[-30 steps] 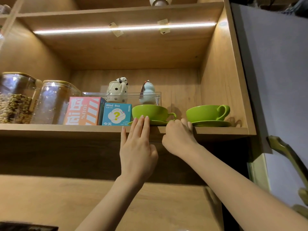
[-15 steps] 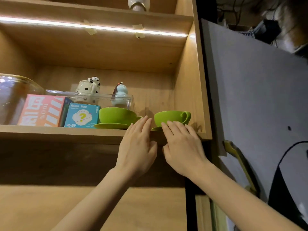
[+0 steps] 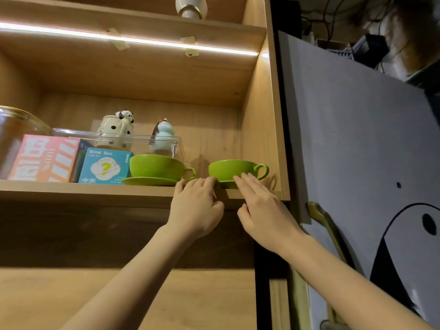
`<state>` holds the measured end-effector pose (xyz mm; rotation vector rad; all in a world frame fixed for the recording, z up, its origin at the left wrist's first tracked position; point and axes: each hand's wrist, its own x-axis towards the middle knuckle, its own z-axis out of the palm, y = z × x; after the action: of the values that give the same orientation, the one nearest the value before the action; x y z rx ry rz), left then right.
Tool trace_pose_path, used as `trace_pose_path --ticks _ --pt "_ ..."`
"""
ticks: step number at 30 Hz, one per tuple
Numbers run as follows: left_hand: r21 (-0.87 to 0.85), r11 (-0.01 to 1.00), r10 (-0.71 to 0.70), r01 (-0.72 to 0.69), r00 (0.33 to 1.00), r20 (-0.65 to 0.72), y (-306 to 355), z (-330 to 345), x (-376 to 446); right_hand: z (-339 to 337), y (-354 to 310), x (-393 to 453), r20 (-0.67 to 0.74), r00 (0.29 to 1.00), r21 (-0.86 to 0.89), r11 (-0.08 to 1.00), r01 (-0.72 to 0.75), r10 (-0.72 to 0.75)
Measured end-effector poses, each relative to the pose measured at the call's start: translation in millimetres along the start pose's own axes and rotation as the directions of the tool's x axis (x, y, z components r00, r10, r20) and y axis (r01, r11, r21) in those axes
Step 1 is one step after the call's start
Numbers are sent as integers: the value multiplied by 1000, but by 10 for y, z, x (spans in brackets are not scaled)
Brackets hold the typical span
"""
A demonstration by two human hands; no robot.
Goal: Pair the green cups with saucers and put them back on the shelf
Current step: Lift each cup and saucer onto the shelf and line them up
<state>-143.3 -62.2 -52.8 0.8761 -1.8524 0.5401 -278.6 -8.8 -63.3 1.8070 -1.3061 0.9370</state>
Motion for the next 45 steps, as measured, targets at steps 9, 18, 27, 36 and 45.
trace_pose_path --ticks 9,18,27,36,45 --pt "-114 991 66 -63 998 16 -29 32 -31 18 153 -30 33 999 -175 984 -18 24" --pt "-104 984 148 -141 987 65 -145 87 -60 5 208 -33 -12 1000 -188 982 -30 28" --pt "-4 985 171 -171 980 104 -194 102 -47 75 201 -41 -71 995 -78 994 -72 66" --pt "-95 977 199 -190 976 91 -206 74 -71 152 225 -45 -123 991 -104 993 -63 50" --pt "-66 981 190 -183 972 138 -211 46 -67 153 211 -63 -98 994 -202 977 -74 55"
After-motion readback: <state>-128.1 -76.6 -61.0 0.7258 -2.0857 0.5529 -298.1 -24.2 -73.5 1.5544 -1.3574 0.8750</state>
